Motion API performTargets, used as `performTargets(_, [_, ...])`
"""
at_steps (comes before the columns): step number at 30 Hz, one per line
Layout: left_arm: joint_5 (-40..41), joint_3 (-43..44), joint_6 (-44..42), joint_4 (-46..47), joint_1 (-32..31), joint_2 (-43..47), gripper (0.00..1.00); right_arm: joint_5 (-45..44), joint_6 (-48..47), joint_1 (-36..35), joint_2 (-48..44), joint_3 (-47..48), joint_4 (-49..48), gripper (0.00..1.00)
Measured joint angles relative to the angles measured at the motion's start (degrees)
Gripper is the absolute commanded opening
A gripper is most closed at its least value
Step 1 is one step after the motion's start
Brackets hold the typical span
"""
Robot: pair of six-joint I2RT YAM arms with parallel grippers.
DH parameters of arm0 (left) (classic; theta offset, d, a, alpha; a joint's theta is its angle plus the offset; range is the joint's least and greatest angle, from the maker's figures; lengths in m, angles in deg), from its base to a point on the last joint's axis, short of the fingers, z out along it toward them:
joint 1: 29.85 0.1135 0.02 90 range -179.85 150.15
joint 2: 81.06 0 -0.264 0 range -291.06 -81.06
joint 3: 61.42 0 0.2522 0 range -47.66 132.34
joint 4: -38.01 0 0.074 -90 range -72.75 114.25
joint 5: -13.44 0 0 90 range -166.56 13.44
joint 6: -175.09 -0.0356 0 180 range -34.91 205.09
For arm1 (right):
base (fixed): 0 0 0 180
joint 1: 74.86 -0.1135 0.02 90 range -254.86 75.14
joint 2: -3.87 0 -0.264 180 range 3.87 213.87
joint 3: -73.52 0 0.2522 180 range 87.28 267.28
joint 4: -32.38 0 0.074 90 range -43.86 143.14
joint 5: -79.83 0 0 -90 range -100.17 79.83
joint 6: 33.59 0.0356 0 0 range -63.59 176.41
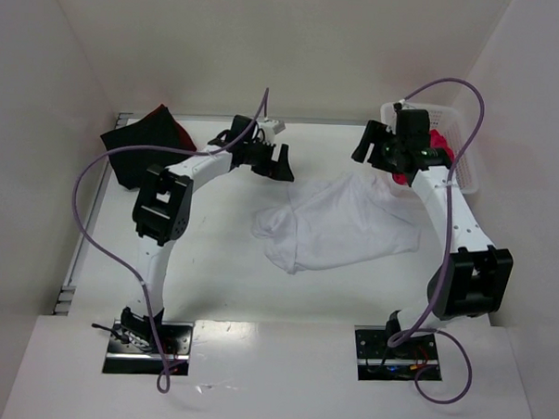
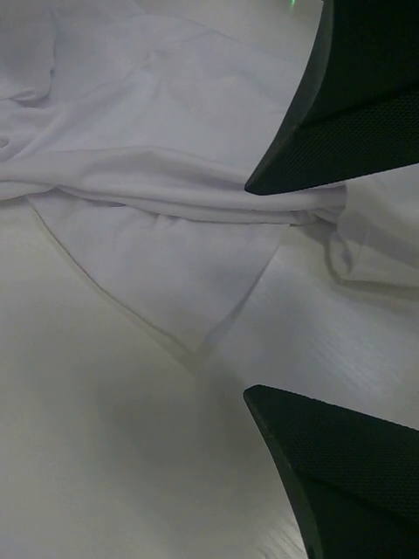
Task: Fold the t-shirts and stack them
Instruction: Flatten out the tshirt
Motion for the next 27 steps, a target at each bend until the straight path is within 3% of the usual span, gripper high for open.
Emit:
performTargets(7, [-1.26,5.13,1.87,0.05,-1.12,-5.72,0.95,-1.84,0.53,1.02,-0.6,-0.46,-0.02,0.8])
performTargets(17, [-1.51,6.53,4.82,1.05,-2.27,-9.54,0.85,-3.05,0.72,1.31,-0.6,-0.5,0.04,0.8])
performTargets(27, [-1.55,8.8,7.17,2.01,-2.47,-11.98,0.51,-3.93,0.72,1.31,-0.6,-0.5,0.06,0.8])
